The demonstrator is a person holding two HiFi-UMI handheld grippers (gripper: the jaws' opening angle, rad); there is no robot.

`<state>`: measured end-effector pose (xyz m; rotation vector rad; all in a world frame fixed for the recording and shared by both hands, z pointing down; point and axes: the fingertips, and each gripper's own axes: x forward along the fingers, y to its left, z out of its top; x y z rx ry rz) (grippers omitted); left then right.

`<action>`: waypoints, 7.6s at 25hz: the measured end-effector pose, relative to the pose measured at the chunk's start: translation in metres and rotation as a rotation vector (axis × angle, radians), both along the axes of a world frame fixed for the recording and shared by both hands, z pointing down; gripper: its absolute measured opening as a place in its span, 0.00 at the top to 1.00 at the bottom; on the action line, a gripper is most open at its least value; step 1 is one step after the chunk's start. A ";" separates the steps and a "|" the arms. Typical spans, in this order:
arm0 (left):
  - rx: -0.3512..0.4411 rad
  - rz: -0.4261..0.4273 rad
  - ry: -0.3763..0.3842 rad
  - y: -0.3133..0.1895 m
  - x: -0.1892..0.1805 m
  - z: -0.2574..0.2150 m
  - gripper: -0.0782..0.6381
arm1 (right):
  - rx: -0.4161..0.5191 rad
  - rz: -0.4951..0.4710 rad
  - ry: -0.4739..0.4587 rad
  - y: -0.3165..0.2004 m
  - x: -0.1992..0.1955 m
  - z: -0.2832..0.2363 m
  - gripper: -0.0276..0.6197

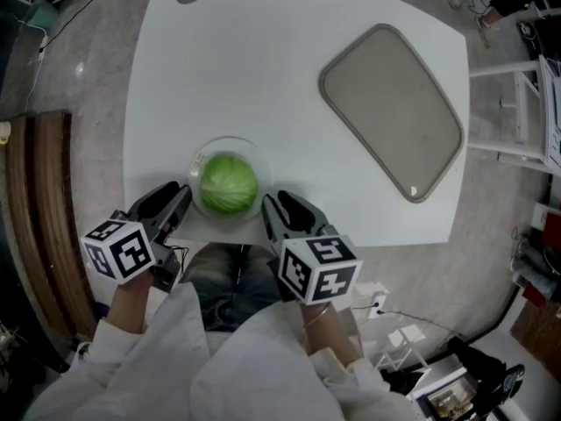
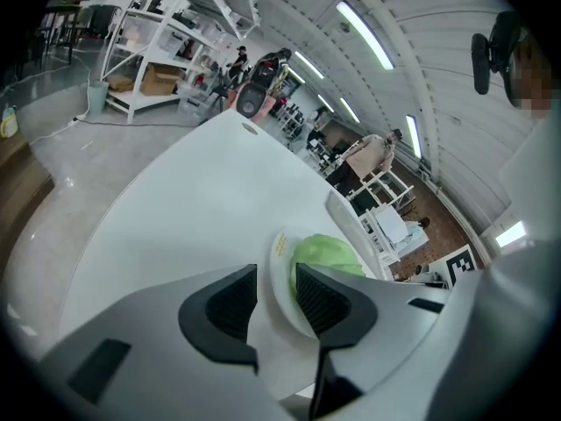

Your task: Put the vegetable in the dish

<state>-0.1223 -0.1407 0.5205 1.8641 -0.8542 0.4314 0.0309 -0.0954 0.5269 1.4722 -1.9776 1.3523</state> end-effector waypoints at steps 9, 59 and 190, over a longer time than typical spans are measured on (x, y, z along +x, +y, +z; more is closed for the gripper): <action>-0.088 0.049 0.014 0.006 0.007 0.009 0.70 | -0.036 -0.008 -0.051 0.003 0.002 0.003 0.78; -0.289 0.003 0.173 0.006 0.011 0.015 0.71 | -0.128 0.062 -0.107 -0.006 -0.008 0.016 0.84; -0.266 0.260 0.083 -0.097 0.430 0.002 0.84 | -0.107 0.398 -0.149 -0.090 0.403 -0.002 0.88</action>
